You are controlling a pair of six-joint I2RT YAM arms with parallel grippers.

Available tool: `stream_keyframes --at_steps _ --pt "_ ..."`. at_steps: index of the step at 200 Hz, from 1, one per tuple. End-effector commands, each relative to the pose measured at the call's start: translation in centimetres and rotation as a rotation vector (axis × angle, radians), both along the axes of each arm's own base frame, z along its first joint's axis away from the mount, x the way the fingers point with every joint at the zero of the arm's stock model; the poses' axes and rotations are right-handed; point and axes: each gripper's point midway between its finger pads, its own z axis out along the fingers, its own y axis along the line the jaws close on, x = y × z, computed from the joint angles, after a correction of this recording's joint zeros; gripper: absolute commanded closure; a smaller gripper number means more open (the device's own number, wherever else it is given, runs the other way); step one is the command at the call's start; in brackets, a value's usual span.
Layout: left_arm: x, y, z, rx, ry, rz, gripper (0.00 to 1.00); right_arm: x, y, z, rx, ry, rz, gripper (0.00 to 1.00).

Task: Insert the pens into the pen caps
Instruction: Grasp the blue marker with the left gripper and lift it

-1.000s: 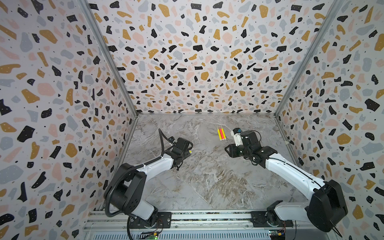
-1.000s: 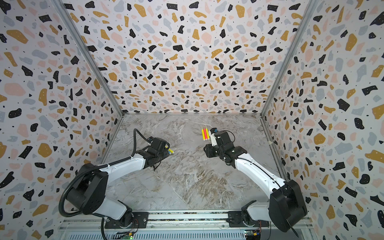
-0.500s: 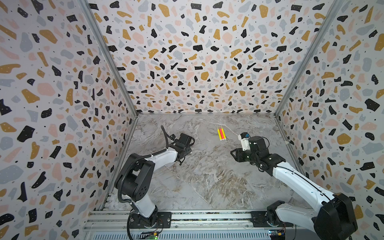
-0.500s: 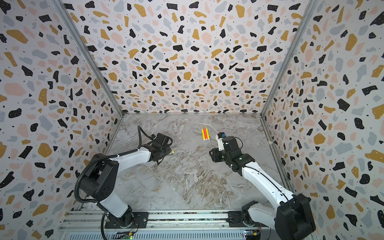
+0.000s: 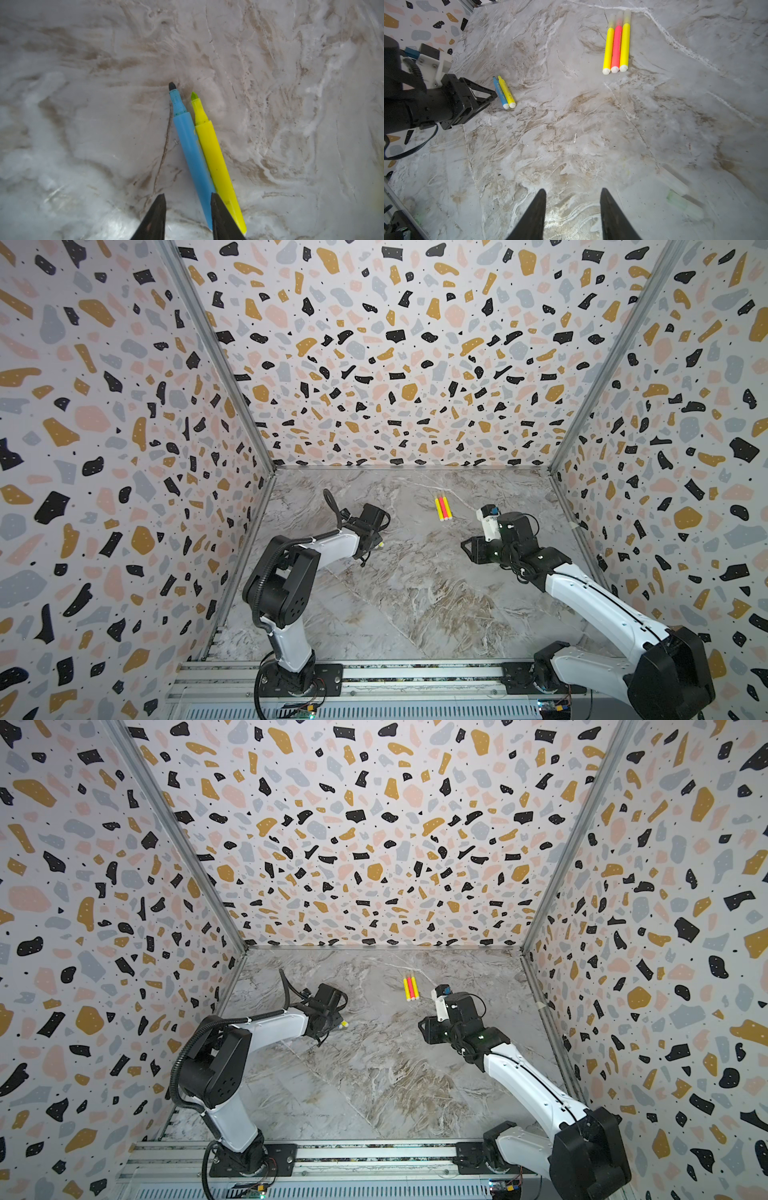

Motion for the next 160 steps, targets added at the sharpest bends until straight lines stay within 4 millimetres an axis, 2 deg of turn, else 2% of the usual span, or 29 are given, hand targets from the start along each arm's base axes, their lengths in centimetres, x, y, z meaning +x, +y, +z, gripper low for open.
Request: stream_keyframes --at_steps 1,108,160 --pt "0.8 0.4 0.6 0.018 -0.008 0.032 0.64 0.1 0.1 0.4 0.02 -0.007 0.002 0.56" --pt "1.0 0.4 -0.7 0.031 0.032 0.055 0.67 0.0 -0.3 0.1 0.022 -0.003 -0.009 0.56" --pt "0.4 1.1 -2.6 0.106 0.145 0.071 0.73 -0.1 -0.5 0.0 0.026 0.001 -0.016 0.56"
